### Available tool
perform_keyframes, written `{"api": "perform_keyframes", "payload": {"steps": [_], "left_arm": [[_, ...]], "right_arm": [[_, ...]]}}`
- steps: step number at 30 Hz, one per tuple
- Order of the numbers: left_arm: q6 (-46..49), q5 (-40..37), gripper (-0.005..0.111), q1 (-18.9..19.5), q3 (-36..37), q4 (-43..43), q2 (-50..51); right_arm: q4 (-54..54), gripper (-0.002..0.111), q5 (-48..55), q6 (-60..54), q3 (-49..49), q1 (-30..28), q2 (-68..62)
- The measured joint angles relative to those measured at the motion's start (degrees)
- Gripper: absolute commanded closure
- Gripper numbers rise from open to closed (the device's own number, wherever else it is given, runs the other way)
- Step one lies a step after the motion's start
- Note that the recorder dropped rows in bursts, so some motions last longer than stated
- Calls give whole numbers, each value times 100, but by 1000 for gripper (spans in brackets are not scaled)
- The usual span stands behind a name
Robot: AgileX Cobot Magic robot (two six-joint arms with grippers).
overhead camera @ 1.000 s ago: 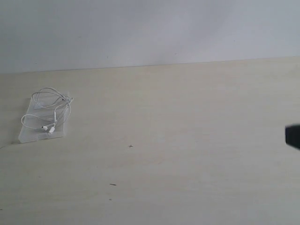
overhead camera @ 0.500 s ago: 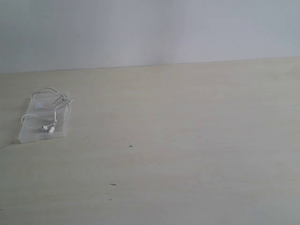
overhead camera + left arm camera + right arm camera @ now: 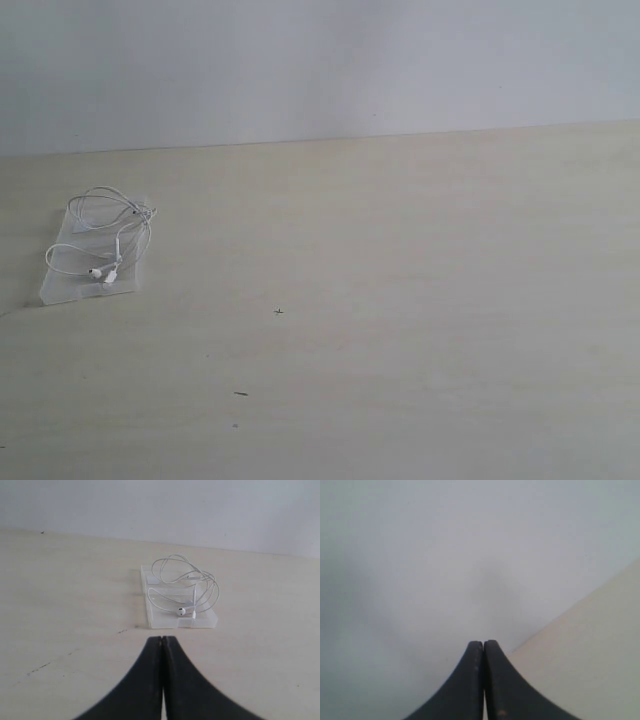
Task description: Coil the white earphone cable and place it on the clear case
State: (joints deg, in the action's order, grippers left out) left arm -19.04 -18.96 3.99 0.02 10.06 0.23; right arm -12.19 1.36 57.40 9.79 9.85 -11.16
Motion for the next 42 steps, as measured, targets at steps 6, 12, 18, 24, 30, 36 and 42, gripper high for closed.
{"api": "perform_keyframes", "payload": {"steps": [6, 12, 18, 24, 30, 36, 42], "left_arm": [[0, 0, 107, 0, 0, 0, 0], [0, 0, 107, 0, 0, 0, 0], [0, 0, 107, 0, 0, 0, 0], [0, -10, 107, 0, 0, 0, 0], [0, -10, 107, 0, 0, 0, 0], [0, -10, 107, 0, 0, 0, 0], [0, -10, 107, 0, 0, 0, 0]], "right_arm": [[1127, 108, -12, 11, -876, -304, 700], [1397, 108, 293, -306, -948, -338, 993], [992, 108, 357, -1578, -948, -338, 993], [909, 108, 407, -3382, -948, -374, 1080], [804, 108, 815, -4837, -948, -383, 1080], [784, 108, 1048, -5485, -948, -383, 1080], [784, 108, 1289, -5536, -948, -383, 1080]]}}
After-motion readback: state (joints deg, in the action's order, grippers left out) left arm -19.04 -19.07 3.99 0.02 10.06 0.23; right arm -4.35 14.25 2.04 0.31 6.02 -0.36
